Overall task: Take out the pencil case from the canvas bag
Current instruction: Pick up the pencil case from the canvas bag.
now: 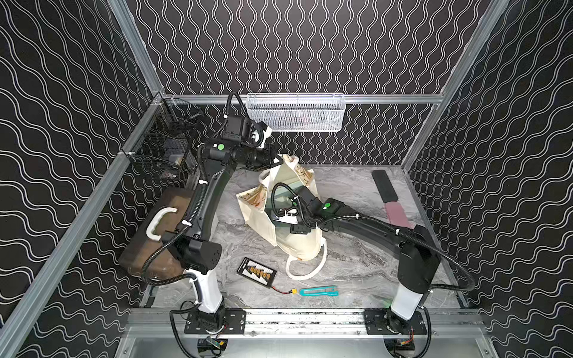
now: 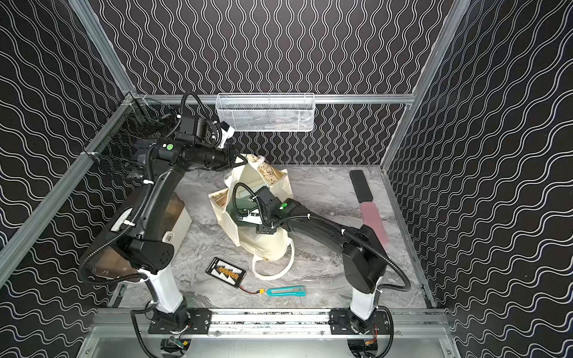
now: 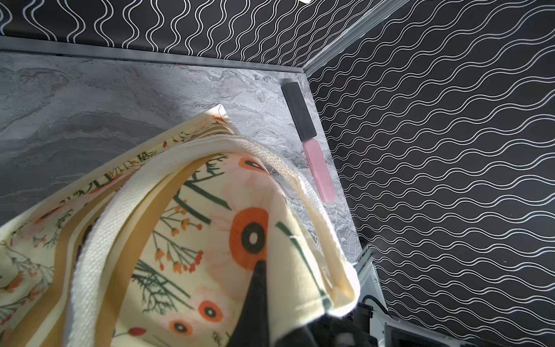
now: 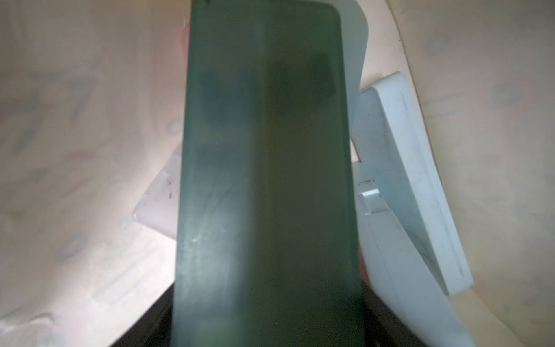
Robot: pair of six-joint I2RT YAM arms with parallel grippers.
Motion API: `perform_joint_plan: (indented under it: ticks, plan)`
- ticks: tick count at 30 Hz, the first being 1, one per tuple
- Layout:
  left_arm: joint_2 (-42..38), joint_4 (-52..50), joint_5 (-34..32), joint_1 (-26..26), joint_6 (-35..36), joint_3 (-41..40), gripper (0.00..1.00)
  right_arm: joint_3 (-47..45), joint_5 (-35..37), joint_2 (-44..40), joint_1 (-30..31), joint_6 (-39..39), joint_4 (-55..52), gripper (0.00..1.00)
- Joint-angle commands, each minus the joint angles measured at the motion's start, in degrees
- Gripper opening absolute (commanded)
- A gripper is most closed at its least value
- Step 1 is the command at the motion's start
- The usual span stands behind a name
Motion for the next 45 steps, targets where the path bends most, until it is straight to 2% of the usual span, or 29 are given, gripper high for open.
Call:
perform_joint_plan:
  ticks: [1,12,29,45]
  plan:
    - [-0.5,5.2,1.1,-0.1,1.4,0.3,0.0,-1.7,-0.2,-2.8,0.2,1.4,2.1,0.73]
    - [-0.2,5.1,0.0,-0.1,1.6,0.0,0.0,-7.2,1.9,-8.3,0.9,3.4,3.0,0.68]
    - [-0.6,4.7,-7.9,0.0,1.3,-0.2,0.0,-17.6,4.1,-20.0,1.5,10.5,4.5,0.65]
    - [-2.4,5.1,-22.3,0.3,-1.1,-1.0,0.0,-34.6,1.7,-41.4,1.4,27.8,11.6,0.6]
